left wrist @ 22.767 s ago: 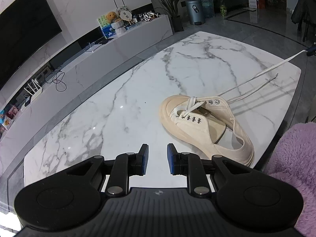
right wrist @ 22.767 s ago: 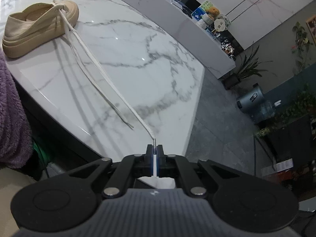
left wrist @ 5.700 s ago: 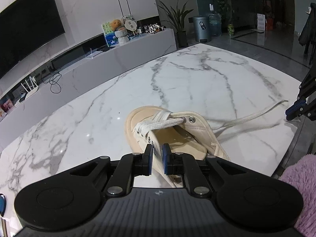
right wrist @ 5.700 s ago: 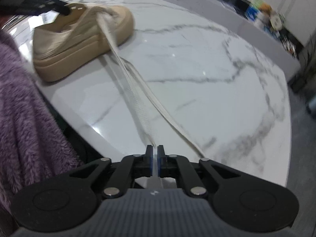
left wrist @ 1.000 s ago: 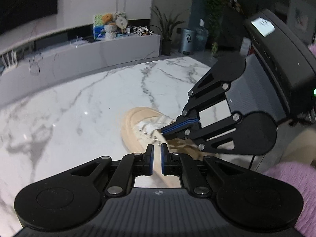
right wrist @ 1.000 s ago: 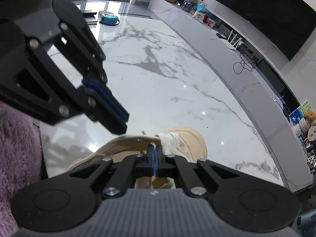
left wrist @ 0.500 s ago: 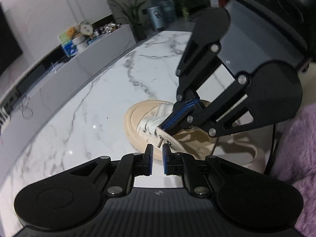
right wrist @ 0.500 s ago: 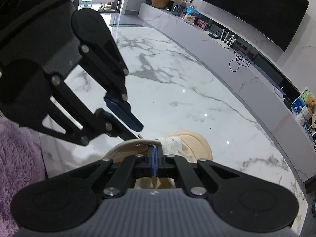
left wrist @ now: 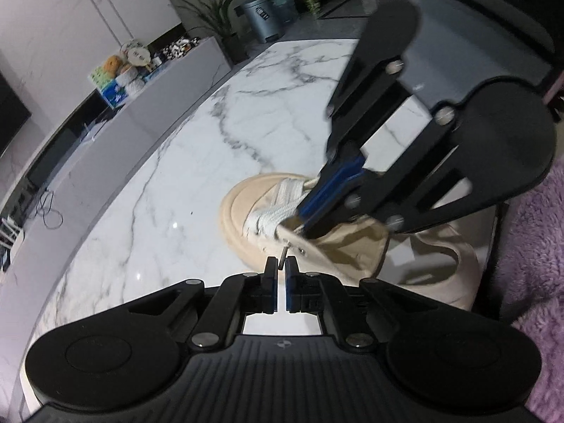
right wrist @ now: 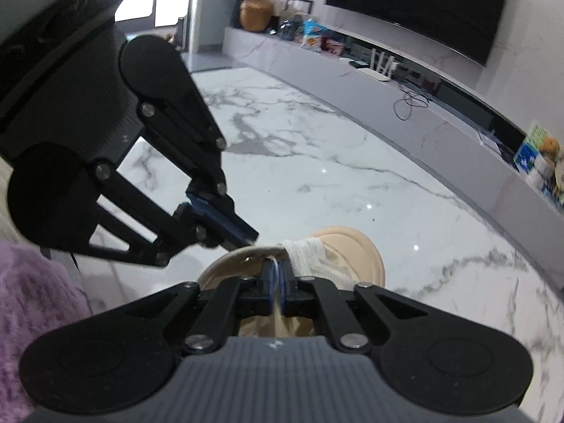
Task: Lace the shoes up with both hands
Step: 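Pull the lace through the eyelet with the left gripper while the right gripper holds the sneaker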
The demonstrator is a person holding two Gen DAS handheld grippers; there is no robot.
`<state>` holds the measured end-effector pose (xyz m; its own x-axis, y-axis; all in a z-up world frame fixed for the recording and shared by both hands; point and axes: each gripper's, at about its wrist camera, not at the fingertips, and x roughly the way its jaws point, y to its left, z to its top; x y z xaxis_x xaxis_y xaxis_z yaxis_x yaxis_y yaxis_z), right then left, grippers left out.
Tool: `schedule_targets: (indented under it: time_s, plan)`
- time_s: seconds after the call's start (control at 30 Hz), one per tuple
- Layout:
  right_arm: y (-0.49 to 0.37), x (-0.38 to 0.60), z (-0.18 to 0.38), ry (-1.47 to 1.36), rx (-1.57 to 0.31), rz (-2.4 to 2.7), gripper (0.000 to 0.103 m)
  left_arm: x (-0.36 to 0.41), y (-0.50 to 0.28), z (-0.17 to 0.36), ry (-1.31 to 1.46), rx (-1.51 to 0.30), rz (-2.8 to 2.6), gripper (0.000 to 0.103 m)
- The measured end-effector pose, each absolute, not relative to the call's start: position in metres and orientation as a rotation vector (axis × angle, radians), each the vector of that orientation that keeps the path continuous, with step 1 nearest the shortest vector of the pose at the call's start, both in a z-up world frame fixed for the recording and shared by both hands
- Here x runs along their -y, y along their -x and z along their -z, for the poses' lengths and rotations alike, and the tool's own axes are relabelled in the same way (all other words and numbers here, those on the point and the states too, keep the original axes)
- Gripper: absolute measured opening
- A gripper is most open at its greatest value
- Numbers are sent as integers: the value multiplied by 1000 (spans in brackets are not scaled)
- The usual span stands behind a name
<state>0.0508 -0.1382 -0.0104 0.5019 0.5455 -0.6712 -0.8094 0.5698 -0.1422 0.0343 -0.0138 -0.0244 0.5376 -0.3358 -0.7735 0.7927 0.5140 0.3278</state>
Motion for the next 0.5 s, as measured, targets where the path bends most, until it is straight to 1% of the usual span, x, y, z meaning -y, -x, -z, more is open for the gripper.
schedule_targets:
  time_s: [0.03, 0.07, 0.2, 0.3, 0.33, 0.37, 0.5]
  plan:
    - [-48, 142, 9, 456, -613, -845, 17, 11, -34, 22, -735, -713, 748, 1]
    - [-43, 147, 7, 431, -605, -830, 18, 7, -33, 19, -727, -721, 744, 1]
    - [-26, 163, 1, 371, -581, -786, 19, -10, -29, 4, -698, -753, 718, 1]
    - [-14, 171, -3, 340, -570, -737, 23, -28, -22, -8, -685, -775, 677, 1]
    - [-12, 173, -3, 334, -572, -716, 29, -35, -19, -12, -685, -781, 656, 1]
    - [-10, 175, -3, 328, -573, -696, 32, -42, -17, -16, -685, -785, 634, 1]
    - [-8, 180, 0, 239, -609, -662, 33, -67, -7, -30, -668, -804, 556, 1]
